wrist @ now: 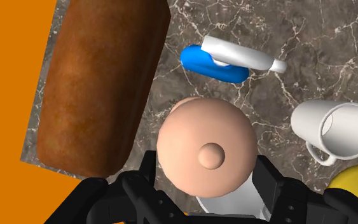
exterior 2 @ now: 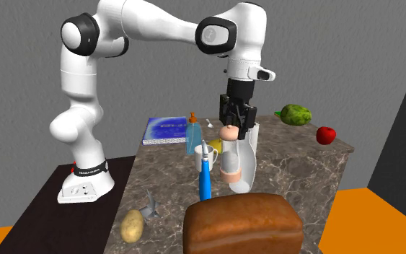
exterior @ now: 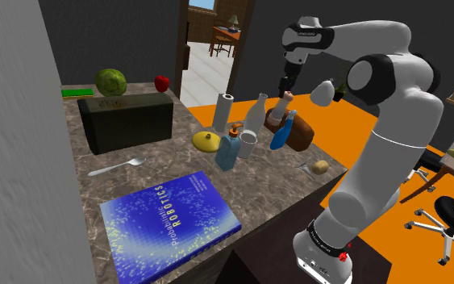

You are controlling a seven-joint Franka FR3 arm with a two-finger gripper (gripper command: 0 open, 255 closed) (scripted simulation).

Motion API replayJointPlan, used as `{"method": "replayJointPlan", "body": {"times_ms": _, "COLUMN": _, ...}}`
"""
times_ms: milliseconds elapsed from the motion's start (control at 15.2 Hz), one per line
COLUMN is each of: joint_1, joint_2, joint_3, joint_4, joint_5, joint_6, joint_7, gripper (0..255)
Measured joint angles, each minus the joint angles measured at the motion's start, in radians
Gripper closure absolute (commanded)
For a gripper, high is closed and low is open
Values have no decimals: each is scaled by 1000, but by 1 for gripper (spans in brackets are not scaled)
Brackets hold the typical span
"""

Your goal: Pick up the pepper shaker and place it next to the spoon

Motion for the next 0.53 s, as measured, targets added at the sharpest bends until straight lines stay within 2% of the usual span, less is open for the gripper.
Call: {"method": "replayJointPlan", "body": {"times_ms": 528, "joint_1": -7, "joint_2": 12, "joint_3": -3, "joint_4": 126, "joint_5": 4, "joint_6": -114, "joint_7": -8, "gripper": 255}}
